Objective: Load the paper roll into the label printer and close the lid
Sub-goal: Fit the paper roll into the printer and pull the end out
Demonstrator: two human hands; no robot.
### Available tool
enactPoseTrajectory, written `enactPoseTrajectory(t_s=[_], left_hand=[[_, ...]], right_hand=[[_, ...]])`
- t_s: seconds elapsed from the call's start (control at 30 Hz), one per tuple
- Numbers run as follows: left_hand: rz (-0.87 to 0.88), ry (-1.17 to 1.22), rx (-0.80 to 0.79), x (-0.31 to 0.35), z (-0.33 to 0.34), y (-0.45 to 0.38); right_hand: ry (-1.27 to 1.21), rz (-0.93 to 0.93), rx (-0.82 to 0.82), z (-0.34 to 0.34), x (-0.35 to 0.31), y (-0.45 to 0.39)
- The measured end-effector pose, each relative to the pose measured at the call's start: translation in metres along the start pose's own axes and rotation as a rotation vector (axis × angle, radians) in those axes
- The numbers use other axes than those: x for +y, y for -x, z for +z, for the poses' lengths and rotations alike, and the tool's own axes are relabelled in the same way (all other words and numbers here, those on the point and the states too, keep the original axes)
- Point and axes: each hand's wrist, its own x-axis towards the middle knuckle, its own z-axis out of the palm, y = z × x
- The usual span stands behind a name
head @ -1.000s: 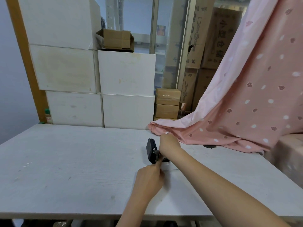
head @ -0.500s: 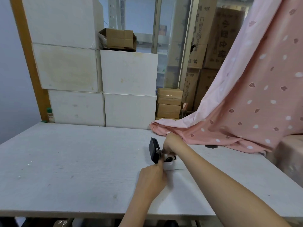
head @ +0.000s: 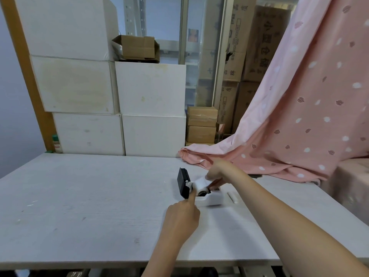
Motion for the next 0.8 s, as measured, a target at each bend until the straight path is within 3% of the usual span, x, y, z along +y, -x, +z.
enactPoseTrajectory(t_s=[0.1,0.17,0.3,0.53,0.8], left_hand=[[0.084,0.062,0.126,-0.001,0.0,0.001],[0.11,0.108,0.295,-0.002,-0.001,0.004],[-0.048,0.311,0.539,-0.004,-0.008,0.003],[-0.016,0.359,0.345,-0.008,-0.003,-0.006],[-0.157,0.555,0.295,-0.016,-0.003,-0.014]], right_hand=[[-0.088,-0.022,0.012,-0.006,0.014,-0.006],[-0.073,-0.09,0.07,-0.008,0.023,-0.011],[-0.099,-0.144,0.142,-0.009,0.044,-0.017],[-0.402,-0.119,0.044,-0.011,0.067,-0.027],[-0.741,0.047,-0.181,-0.01,0.077,-0.02]])
